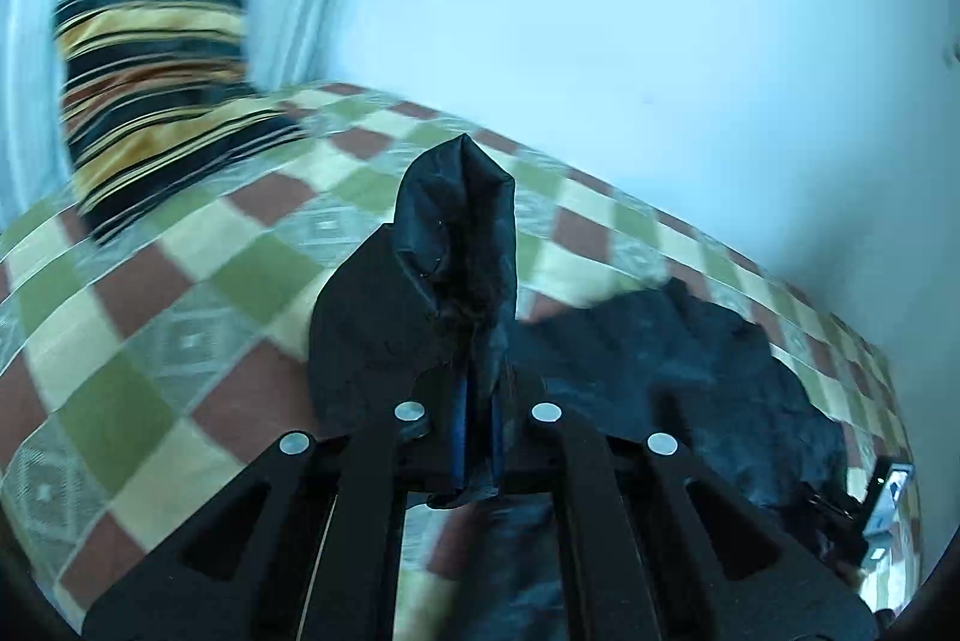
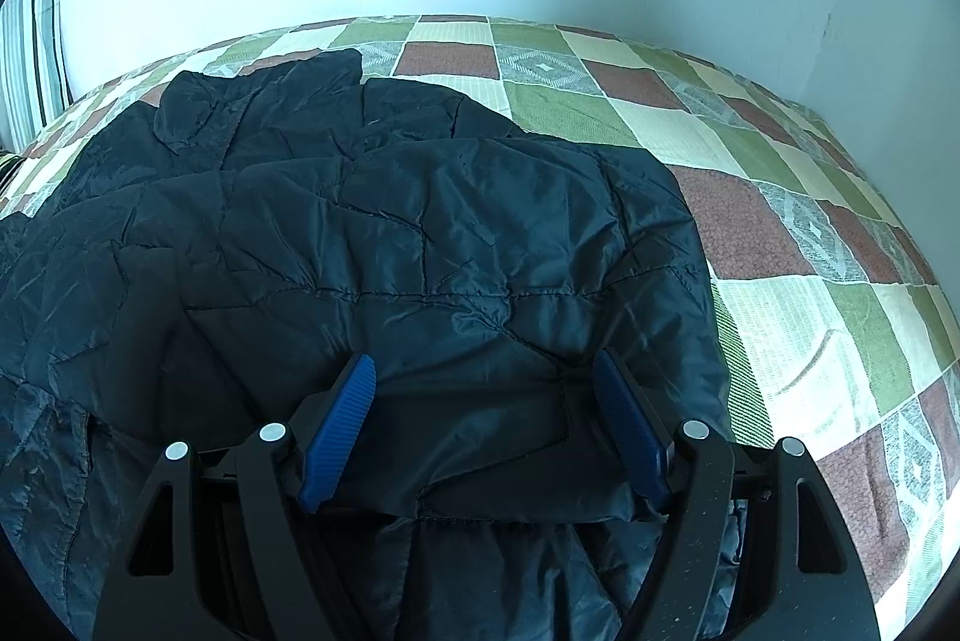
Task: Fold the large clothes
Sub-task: 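Fold the sleeve across the jacket toward the right gripper with the left gripper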
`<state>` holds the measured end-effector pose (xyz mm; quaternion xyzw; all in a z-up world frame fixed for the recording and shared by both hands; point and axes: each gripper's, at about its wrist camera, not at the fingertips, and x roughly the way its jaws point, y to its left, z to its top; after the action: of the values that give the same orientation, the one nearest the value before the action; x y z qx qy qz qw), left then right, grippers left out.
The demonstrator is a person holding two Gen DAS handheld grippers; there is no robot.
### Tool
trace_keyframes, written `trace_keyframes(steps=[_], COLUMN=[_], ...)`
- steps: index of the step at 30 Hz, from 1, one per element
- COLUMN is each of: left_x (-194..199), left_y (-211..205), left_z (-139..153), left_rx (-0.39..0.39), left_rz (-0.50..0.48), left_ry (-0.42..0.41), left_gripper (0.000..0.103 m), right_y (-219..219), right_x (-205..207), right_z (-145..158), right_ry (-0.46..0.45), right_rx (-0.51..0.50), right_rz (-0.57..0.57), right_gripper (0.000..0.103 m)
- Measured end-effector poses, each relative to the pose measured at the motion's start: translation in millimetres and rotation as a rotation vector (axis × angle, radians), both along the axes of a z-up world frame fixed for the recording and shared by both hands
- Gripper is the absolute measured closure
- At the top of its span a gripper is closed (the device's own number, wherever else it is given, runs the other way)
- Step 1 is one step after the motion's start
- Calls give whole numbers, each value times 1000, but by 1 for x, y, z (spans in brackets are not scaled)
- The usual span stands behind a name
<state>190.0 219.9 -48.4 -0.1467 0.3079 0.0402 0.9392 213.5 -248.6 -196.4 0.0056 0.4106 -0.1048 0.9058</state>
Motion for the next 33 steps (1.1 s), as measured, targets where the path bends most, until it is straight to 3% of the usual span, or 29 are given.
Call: trace_keyframes(steps=[13, 19, 33], left_x=[58, 73, 84], left_y=[-152, -223, -317], left_z=[-1, -24, -72], left_rx=[31, 47, 151], left_rz=[-283, -402, -532], left_ry=[24, 78, 153], left_gripper=[98, 98, 98], right_y=[1, 0, -1], right_x=[1, 1, 0], right_z=[-1, -1, -1], right_ry=[-3, -5, -14], right_rx=[8, 16, 34], right_rz=[1, 3, 7], right_gripper=[28, 27, 26])
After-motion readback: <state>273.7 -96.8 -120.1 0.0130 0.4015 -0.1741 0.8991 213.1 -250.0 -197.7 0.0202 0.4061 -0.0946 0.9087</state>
